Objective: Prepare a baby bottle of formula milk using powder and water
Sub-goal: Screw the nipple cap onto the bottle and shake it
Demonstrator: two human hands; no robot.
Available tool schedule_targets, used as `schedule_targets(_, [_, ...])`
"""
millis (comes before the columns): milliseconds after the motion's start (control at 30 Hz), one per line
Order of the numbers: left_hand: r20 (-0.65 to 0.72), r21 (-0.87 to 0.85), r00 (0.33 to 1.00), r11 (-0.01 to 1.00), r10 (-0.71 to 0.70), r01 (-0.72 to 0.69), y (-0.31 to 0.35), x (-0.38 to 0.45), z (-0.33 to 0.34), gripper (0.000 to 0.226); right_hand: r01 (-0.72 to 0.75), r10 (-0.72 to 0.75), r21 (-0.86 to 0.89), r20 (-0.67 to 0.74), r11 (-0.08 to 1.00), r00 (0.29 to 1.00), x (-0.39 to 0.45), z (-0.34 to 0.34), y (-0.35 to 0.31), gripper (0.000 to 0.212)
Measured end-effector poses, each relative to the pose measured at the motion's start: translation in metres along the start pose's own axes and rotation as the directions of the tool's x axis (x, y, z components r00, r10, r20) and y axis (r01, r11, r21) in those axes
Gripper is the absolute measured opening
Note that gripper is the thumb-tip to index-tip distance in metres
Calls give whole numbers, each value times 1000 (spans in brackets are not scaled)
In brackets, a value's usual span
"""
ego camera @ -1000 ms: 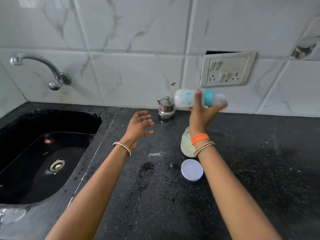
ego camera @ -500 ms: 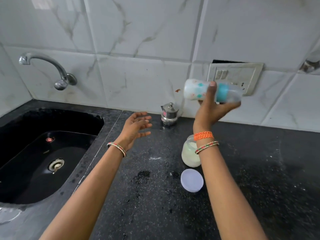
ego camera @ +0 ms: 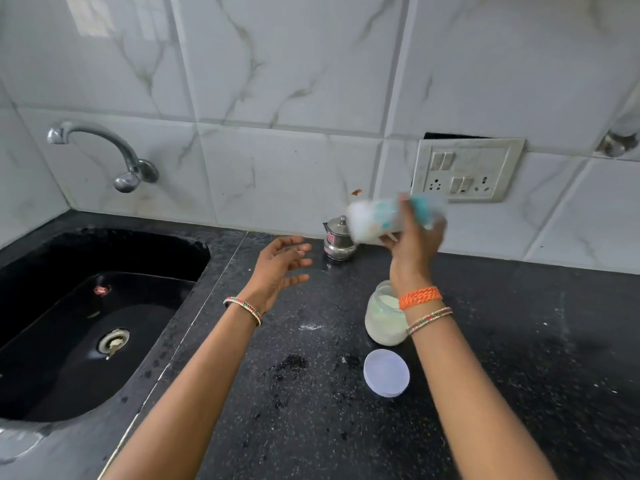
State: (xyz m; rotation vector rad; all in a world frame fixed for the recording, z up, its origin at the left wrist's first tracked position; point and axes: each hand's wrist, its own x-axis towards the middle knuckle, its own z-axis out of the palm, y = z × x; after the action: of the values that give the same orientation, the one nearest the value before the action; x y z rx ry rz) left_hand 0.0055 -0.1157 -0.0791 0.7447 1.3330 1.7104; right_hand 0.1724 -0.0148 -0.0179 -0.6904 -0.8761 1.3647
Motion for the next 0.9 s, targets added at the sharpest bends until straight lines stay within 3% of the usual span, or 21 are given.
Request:
schedule_targets(33, [4, -2, 1000, 1000, -2, 2, 0, -1, 1, 21, -36, 52, 129, -119, 991, 992, 8, -3, 4, 47])
schedule_targets(67, [18, 9, 1000, 1000, -11, 11, 0, -2, 2, 20, -68, 95, 178, -149, 982, 984, 8, -3, 4, 48])
schedule_targets(167, [46, 34, 999, 999, -20, 19, 2, -1, 4, 18, -164, 163, 3, 127, 986, 978, 1, -4, 0, 46])
schedule_targets(200, [40, 21, 999, 1000, -13, 12, 4, -1, 5, 18, -186, 183, 23, 102, 982, 978, 3, -5, -2, 47])
schedule_targets(300, [30, -8, 1000, 1000, -7, 8, 6, -2, 7, 17, -102, 137, 189, -185, 977, 973, 8, -2, -4, 55])
schedule_targets(333, [42, -3, 999, 1000, -21, 21, 6, -3, 8, 17, -121, 156, 173, -211, 978, 965, 1, 1, -6, 57])
schedule_targets(433, [61, -36, 997, 998, -40, 42, 9, -2, 14, 14, -220, 224, -89, 46, 972, 973, -22, -3, -1, 50])
schedule_targets(500, [17, -95, 999, 995, -35, 36, 15, -2, 17, 13, -150, 150, -5, 31, 989, 988, -31, 3, -14, 47])
schedule_targets(567, [9, -131, 999, 990, -41, 42, 17, -5, 20, 12, 56, -38, 114, -150, 992, 988, -21, 6, -13, 48])
schedule_targets(600, [37, -130, 998, 990, -46, 50, 19, -7, 23, 12, 132, -123, 41, -166, 990, 978, -22, 9, -15, 49])
schedule_targets(633, [73, -118, 996, 992, -46, 55, 20, -10, 26, 11, 142, -149, -78, -86, 987, 985, -25, 12, -17, 50])
schedule_targets(700, [113, -108, 993, 993, -34, 47, 21, -11, 28, 10, 51, -21, -249, 120, 967, 992, -23, 10, -7, 51])
schedule_targets(733, [105, -119, 994, 992, -23, 35, 22, -12, 27, 10, 20, 6, -224, 117, 974, 993, -22, 11, -7, 50])
schedule_targets(833, [55, -165, 998, 986, -14, 23, 20, -14, 21, 13, 1, 1, 14, -165, 1000, 986, -9, 13, -5, 48])
schedule_targets(867, [66, -150, 997, 988, -28, 38, 19, -16, 20, 13, -25, 20, -30, -146, 999, 989, -10, 15, -5, 46])
schedule_targets(900, [87, -127, 995, 990, -44, 55, 17, -18, 20, 13, -93, 89, -101, -40, 990, 995, -12, 15, -4, 42])
